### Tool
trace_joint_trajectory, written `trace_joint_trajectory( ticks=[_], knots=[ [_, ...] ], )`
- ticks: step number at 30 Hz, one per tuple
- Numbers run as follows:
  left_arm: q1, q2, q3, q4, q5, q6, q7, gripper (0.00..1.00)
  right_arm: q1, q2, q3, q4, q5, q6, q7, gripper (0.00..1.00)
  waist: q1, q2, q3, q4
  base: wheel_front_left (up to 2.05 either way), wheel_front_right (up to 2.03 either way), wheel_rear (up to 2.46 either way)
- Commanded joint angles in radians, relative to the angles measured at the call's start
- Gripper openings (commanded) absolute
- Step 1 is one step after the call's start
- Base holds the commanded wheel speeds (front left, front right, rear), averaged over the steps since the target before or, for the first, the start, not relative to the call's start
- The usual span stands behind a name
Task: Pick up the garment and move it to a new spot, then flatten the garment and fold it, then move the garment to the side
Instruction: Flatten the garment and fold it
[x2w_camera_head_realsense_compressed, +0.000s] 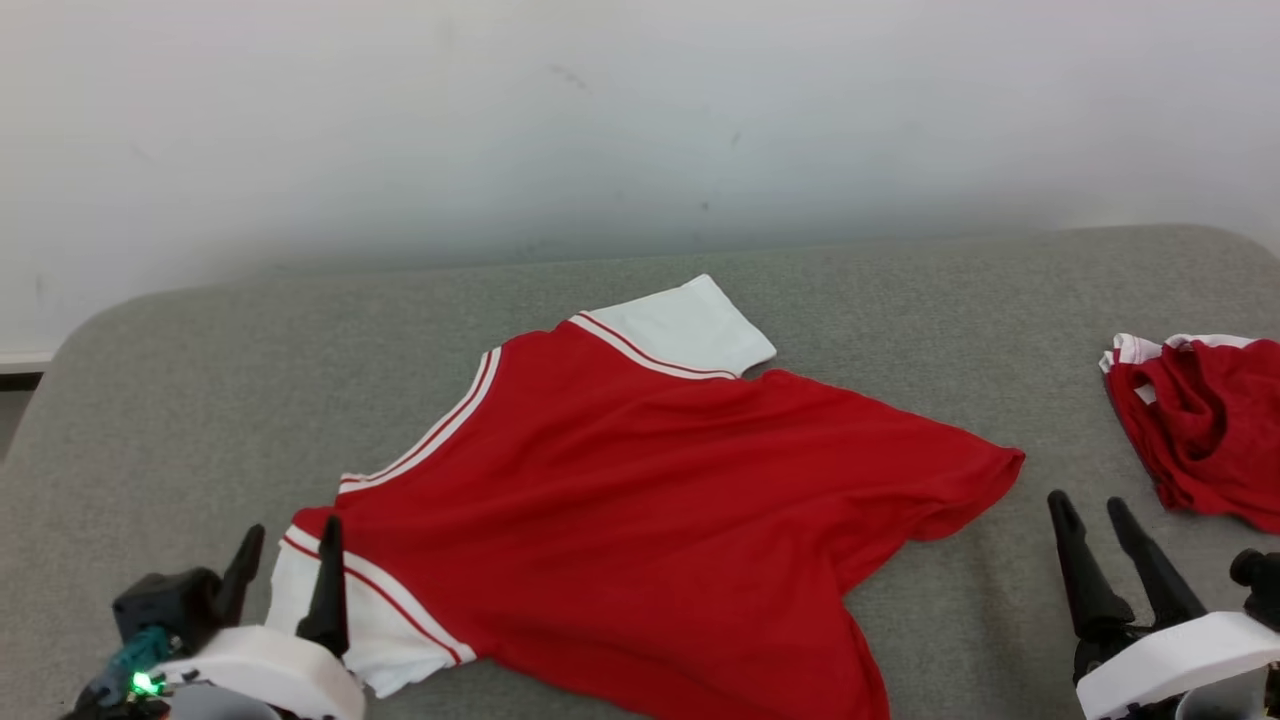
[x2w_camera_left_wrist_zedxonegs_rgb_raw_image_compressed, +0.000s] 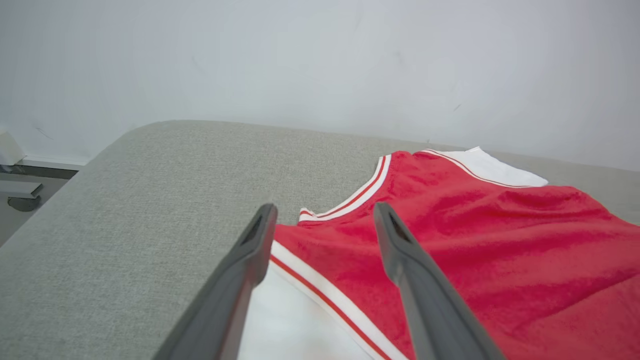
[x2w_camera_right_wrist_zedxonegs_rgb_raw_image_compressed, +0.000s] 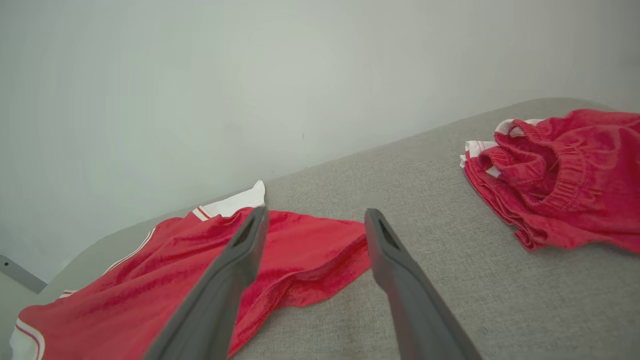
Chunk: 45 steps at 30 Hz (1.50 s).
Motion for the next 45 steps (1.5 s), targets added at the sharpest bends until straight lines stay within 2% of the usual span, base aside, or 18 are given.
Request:
trace_joint_trajectory(
  ticks=[1, 8, 14, 18, 25, 26, 27, 29, 34, 39, 45],
  knots=[
    [0.019, -0.013, -0.006, -0.019, 0.015, 0.003, -0.032, 1.00, -0.015, 0.010, -0.005, 0.027, 0.004, -0.002, 0.025, 1.00, 0.0000, 0.0000, 0.007, 0.009, 0.00, 0.00, 0.00],
    [0.013, -0.069, -0.046, -0.025, 0.018, -0.014, -0.080, 1.00, -0.147, 0.043, -0.046, 0.189, -0.015, -0.002, 0.125, 1.00, 0.0000, 0.0000, 0.030, 0.056, 0.00, 0.00, 0.00],
    [-0.018, -0.095, -0.071, 0.010, 0.011, -0.037, -0.091, 1.00, -0.303, 0.068, -0.145, 0.443, -0.138, -0.002, 0.253, 1.00, 0.0000, 0.0000, 0.053, 0.102, 0.00, 0.00, 0.00],
    [-0.038, -0.108, -0.081, 0.032, 0.012, -0.047, -0.100, 1.00, -0.389, 0.066, -0.204, 0.583, -0.229, -0.002, 0.300, 1.00, 0.0000, 0.0000, 0.066, 0.127, 0.00, 0.00, 0.00],
    [-0.063, -0.123, -0.088, 0.078, -0.002, -0.064, -0.112, 1.00, -0.487, 0.100, -0.275, 0.763, -0.323, -0.002, 0.378, 1.00, 0.0000, 0.0000, 0.083, 0.148, 0.00, 0.00, 0.00],
    [-0.067, -0.124, -0.088, 0.082, -0.002, -0.066, -0.114, 1.00, -0.491, 0.102, -0.277, 0.775, -0.330, -0.002, 0.380, 0.88, 0.0000, 0.0000, 0.085, 0.150, 0.00, 0.00, 0.00],
    [-0.071, -0.125, -0.089, 0.086, -0.002, -0.067, -0.115, 1.00, -0.496, 0.105, -0.280, 0.785, -0.335, -0.002, 0.377, 0.52, 0.0000, 0.0000, 0.086, 0.152, 0.00, 0.00, 0.00],
    [-0.072, -0.127, -0.092, 0.093, -0.003, -0.070, -0.117, 1.00, -0.508, 0.107, -0.284, 0.788, -0.344, -0.002, 0.354, 0.00, 0.0000, 0.0000, 0.088, 0.154, 0.00, 0.00, 0.00],
    [-0.079, -0.128, -0.093, 0.096, -0.001, -0.074, -0.125, 1.00, -0.539, 0.082, -0.301, 0.778, -0.358, -0.002, 0.273, 0.00, 0.0000, 0.0000, 0.089, 0.159, 0.00, 0.00, 0.00],
    [-0.093, -0.136, -0.100, 0.079, 0.009, -0.079, -0.136, 1.00, -0.586, 0.031, -0.308, 0.774, -0.383, -0.002, 0.253, 0.00, 0.0000, 0.0000, 0.114, 0.172, 0.00, 0.00, 0.00],
    [-0.134, -0.149, -0.103, 0.045, 0.034, -0.085, -0.150, 1.00, -0.724, -0.077, -0.297, 0.771, -0.440, -0.002, 0.279, 0.00, 0.0000, 0.0000, 0.213, 0.212, 0.00, 0.00, 0.00]
  ],
)
